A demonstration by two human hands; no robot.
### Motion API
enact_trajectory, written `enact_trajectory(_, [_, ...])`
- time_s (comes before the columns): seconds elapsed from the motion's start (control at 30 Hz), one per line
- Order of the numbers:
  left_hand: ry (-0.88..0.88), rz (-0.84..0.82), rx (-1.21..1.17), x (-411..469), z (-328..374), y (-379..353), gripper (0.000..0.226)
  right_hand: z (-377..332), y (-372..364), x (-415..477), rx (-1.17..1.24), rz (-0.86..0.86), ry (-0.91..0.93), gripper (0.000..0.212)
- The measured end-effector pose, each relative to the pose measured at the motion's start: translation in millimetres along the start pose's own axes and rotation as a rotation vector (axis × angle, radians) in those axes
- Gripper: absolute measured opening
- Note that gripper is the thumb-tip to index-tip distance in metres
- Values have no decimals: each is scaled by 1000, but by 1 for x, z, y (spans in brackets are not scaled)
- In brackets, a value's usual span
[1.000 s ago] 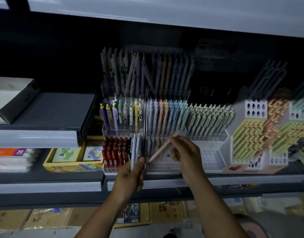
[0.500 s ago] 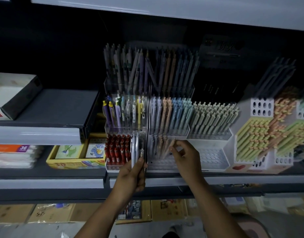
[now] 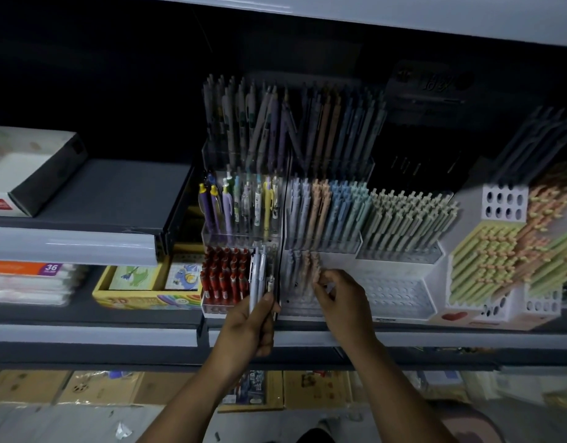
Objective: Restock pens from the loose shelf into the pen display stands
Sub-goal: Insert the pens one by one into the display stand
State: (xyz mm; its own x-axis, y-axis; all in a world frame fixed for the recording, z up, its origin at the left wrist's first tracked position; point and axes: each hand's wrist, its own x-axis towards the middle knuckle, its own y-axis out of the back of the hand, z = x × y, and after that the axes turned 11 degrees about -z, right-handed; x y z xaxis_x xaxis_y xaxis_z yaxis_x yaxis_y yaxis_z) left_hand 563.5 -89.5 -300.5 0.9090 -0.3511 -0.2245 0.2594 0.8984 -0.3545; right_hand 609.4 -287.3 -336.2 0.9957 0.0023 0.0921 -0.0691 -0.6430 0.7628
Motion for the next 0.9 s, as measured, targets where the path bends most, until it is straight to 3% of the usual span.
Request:
enact_trajectory(0.17, [-9, -9, 22, 3, -2, 0, 32, -1, -1, 0, 28, -10, -10, 16])
enact_trajectory(0.33, [-13, -19, 49, 6, -1, -2, 32, -11, 9, -1, 202, 29, -32, 46])
enact_trajectory(0.53, [-55, -15, 10, 11, 1, -7, 40, -43, 29, 5, 263, 90, 118, 20])
enact_trajectory(0.8, [-81, -83, 167, 14, -2, -8, 34, -83, 55, 17, 530, -200, 92, 13])
enact_trajectory(0.9, [-68, -96, 216, 13, -3, -5, 49, -82, 59, 21, 537, -245, 56, 7])
